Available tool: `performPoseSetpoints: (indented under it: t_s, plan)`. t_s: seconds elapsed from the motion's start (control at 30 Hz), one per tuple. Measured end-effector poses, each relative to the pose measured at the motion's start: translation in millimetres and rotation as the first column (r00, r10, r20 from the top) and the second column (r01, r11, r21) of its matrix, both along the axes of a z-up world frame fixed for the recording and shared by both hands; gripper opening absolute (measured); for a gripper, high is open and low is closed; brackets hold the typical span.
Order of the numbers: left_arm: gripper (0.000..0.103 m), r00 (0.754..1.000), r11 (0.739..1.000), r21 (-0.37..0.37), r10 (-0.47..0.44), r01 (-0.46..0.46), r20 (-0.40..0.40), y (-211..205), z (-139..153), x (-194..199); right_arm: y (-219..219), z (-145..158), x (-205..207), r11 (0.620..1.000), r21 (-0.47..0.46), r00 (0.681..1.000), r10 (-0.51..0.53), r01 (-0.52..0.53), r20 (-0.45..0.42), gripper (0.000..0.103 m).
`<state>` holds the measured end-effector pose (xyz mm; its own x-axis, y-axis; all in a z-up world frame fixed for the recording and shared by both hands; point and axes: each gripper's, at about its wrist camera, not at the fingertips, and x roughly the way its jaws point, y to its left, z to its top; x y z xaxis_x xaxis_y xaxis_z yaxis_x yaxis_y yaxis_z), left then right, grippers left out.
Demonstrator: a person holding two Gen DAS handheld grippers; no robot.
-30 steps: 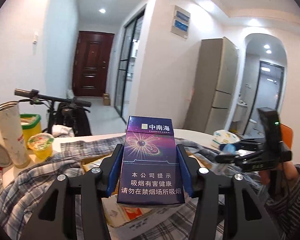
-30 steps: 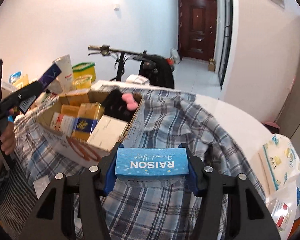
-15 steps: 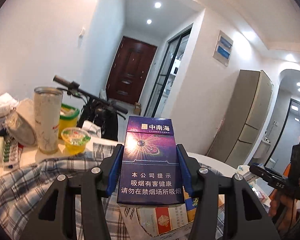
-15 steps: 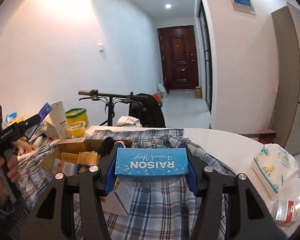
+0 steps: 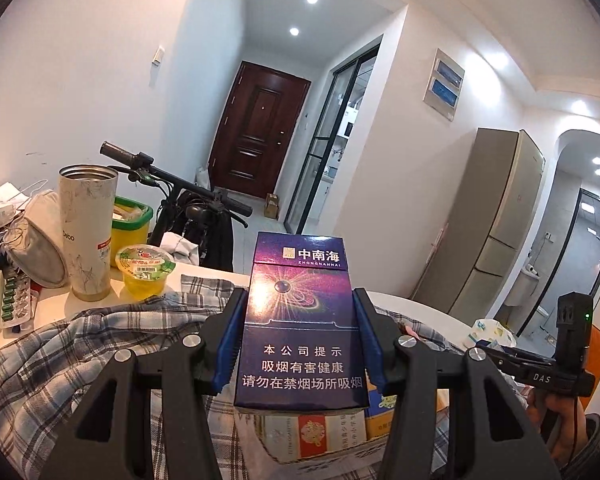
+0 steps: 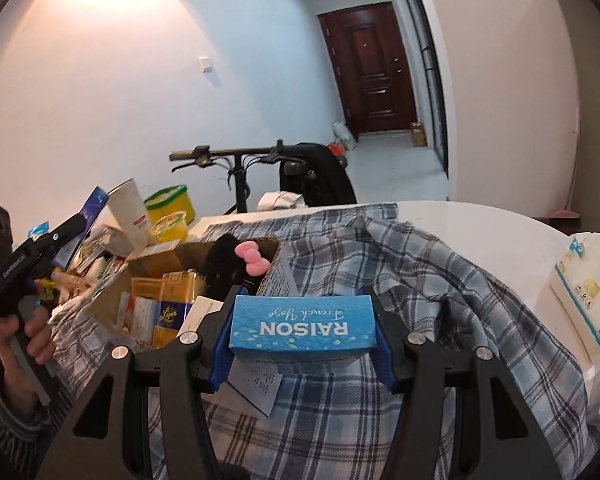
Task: Organize objects
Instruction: 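Lower the purple pack into the box with the left gripper while the right carries the RAISON box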
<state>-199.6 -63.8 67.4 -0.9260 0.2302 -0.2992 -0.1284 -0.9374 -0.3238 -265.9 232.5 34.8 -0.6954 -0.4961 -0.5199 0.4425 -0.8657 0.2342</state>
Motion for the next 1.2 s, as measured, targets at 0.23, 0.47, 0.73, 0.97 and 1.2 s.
performPoseSetpoints:
  t_s: [0.23, 0.47, 0.73, 0.97, 1.2]
  plan:
    - [0.054, 1.0, 1.0, -0.004, -0.008, 0.008, 0.0, 3, -1, 0, -9, 0, 7, 0.997, 0.008, 0.997, 0.077, -0.078, 0.019, 0.055]
    - [0.054, 1.0, 0.999, -0.04, -0.002, 0.002, -0.001, 9, -2, 0, -6, 10, 16, 0.996, 0.088, 0.998, 0.017, -0.011, -0.063, 0.055]
    - [0.054, 1.0, 0.988, -0.154, 0.016, -0.014, 0.01, 30, -3, 1, 1, 50, 32, 0.989, 0.078, 0.966, -0.103, 0.125, -0.238, 0.055]
    - [0.054, 1.0, 0.991, -0.134, -0.02, 0.021, 0.006, 34, 3, 6, -48, 99, 0, 1.0, -0.003, 0.974, -0.012, 0.012, -0.227, 0.055]
    - [0.054, 0.997, 0.996, -0.084, -0.031, 0.037, 0.069, 26, -4, -2, -88, 132, 0, 0.968, -0.204, 0.966, 0.092, -0.143, -0.243, 0.055]
